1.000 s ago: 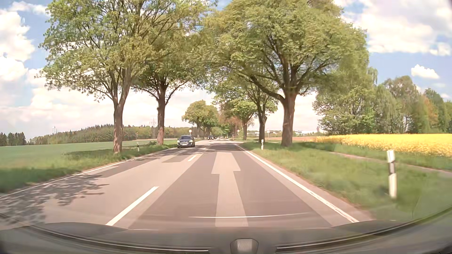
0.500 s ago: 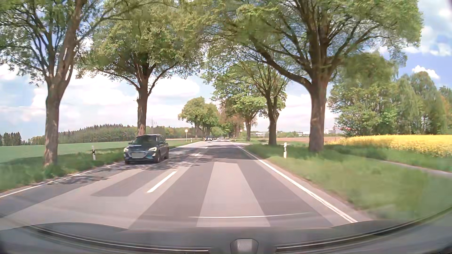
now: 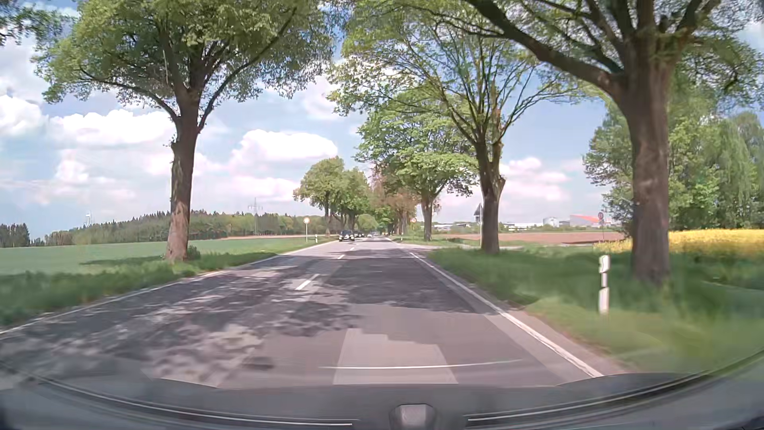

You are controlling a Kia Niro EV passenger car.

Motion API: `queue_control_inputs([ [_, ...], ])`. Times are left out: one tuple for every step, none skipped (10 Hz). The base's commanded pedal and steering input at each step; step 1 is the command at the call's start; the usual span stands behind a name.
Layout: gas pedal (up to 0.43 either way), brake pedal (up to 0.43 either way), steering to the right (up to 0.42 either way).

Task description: Follow the waypoints while adhering to traffic rules and regulations

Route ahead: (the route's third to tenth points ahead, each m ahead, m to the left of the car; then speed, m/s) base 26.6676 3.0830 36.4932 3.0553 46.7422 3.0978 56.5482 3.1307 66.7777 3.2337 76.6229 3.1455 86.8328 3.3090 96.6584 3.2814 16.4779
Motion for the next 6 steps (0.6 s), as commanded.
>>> queue_control_inputs([
  [0.000,0.000,-0.005],
  [0.000,0.000,-0.005],
  [0.000,0.000,-0.005],
  [0.000,0.000,-0.005],
  [0.000,0.000,-0.004],
  [0.008,0.000,-0.004],
])
